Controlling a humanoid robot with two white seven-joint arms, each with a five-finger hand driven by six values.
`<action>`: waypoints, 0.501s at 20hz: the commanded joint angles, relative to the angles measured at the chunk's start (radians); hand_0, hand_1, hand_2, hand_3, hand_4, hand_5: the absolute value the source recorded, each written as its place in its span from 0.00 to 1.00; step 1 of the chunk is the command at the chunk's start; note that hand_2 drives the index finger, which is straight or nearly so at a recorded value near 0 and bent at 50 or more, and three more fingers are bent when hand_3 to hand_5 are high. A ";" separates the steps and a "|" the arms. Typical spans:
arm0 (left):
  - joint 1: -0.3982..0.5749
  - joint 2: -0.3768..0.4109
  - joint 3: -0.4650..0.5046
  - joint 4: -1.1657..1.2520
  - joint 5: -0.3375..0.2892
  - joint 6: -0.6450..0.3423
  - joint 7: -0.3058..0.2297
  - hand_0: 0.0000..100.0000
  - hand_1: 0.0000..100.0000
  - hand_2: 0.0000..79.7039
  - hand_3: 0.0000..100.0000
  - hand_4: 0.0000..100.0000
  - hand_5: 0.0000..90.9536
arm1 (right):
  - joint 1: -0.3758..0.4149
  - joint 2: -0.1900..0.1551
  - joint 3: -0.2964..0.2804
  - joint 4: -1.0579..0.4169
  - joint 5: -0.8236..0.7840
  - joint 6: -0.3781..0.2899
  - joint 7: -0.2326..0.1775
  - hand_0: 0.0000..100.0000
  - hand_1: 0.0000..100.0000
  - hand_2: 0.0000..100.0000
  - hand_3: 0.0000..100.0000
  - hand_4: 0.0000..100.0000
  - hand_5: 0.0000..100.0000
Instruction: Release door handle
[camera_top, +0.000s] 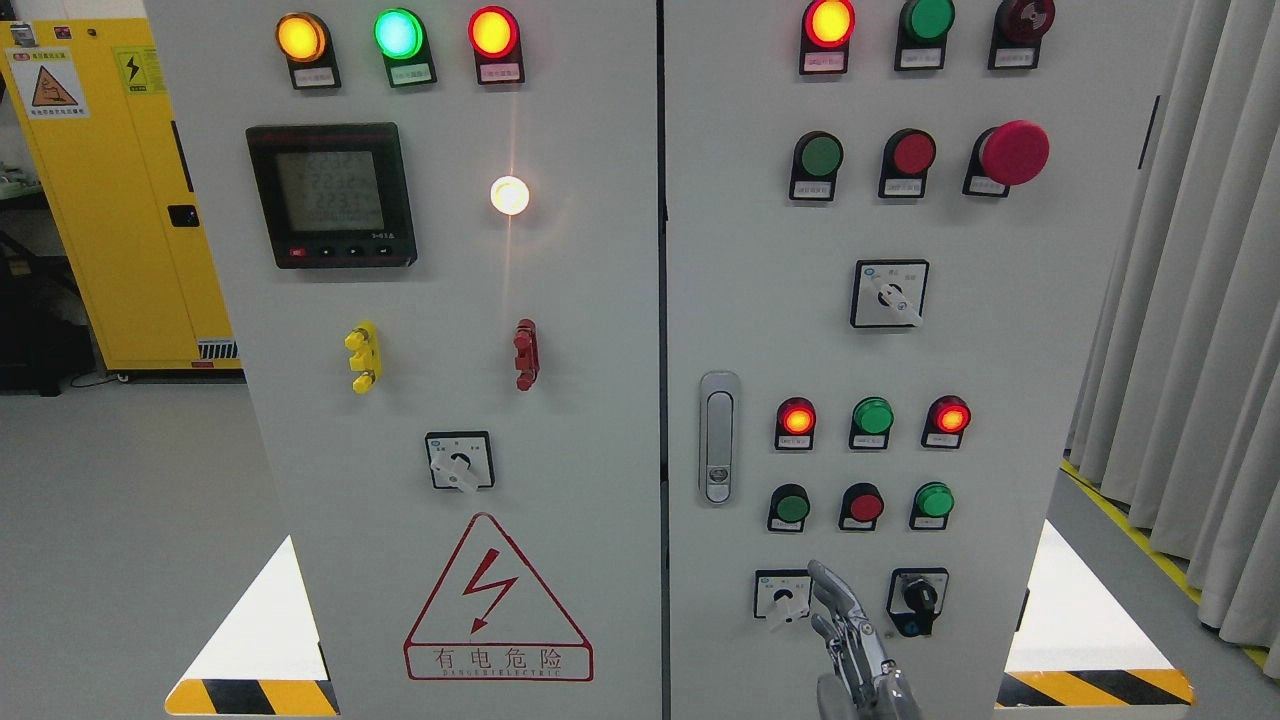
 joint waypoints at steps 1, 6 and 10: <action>0.000 0.000 0.000 -0.012 0.000 0.000 0.000 0.12 0.56 0.00 0.00 0.00 0.00 | -0.020 0.008 0.004 -0.001 0.000 0.000 -0.002 0.25 0.14 0.00 0.00 0.00 0.00; 0.000 0.000 0.000 -0.012 0.000 0.000 0.000 0.12 0.56 0.00 0.00 0.00 0.00 | -0.018 0.008 0.002 -0.001 0.000 0.000 -0.002 0.25 0.14 0.00 0.00 0.00 0.00; 0.000 0.000 0.000 -0.012 0.000 0.000 0.000 0.12 0.56 0.00 0.00 0.00 0.00 | -0.020 -0.005 0.002 -0.001 0.003 0.000 -0.007 0.25 0.14 0.00 0.00 0.00 0.00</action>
